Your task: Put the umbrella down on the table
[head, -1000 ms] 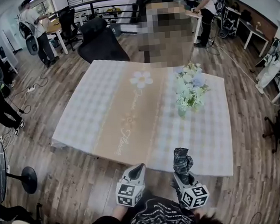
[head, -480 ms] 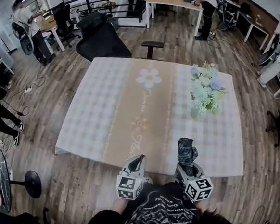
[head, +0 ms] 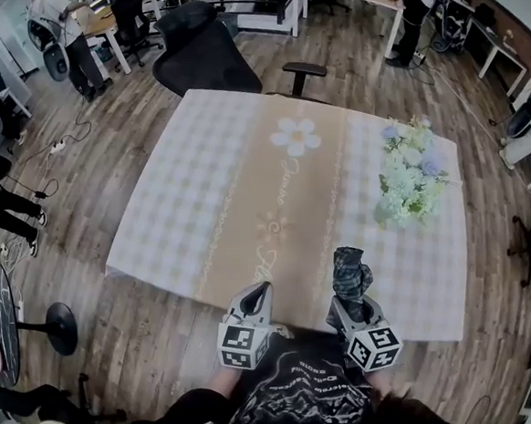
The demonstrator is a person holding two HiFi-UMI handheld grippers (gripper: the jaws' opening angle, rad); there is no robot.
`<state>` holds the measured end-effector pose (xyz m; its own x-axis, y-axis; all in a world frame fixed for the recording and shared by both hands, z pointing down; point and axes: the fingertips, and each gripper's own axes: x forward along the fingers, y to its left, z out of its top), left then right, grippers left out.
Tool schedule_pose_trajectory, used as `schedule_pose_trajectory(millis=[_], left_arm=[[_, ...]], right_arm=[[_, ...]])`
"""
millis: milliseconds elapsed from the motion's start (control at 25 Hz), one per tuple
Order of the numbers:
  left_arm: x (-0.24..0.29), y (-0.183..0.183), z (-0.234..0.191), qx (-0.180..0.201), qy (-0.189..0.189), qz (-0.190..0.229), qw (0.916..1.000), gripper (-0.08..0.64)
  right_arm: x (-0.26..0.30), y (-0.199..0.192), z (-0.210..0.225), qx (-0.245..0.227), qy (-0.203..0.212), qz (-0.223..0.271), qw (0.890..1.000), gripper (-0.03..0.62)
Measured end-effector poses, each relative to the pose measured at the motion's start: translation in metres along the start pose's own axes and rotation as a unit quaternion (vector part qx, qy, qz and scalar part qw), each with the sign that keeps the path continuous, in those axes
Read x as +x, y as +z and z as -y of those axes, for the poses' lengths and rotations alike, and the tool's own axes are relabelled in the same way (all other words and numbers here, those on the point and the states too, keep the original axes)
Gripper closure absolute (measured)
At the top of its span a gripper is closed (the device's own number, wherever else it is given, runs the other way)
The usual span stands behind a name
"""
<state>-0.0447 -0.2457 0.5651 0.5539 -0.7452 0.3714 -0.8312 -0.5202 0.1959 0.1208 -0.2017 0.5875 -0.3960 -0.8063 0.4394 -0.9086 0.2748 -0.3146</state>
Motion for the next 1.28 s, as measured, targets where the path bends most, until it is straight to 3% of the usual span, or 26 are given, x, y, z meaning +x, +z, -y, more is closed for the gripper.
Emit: schedule_pose_trajectory(millis=[320,600,800,1280], left_arm=[[0.013,0.012,-0.023,-0.018,0.033,0.004,0.9993,0.541],[0.005,0.01,-0.043,-0.034,0.075,0.011,0.9966,0.541],[-0.01,0.009,-0.059,-0.038,0.111,0.016,0.993,0.541],[-0.035,0.006,-0.094,-0.058,0.181,0.021,0.9816,0.541]], right_arm=[[0.032,0.03,0.004,-0.037,0.023,-0.011,0.999,0.409],[0.076,0.062,-0.011,-0.059,0.078,-0.043,0.994,0.408],[0.111,0.078,-0.03,-0.129,0.099,-0.072,0.984,0.408],[0.195,0.115,-0.074,-0.2,0.15,-0.1,0.963,0.408]])
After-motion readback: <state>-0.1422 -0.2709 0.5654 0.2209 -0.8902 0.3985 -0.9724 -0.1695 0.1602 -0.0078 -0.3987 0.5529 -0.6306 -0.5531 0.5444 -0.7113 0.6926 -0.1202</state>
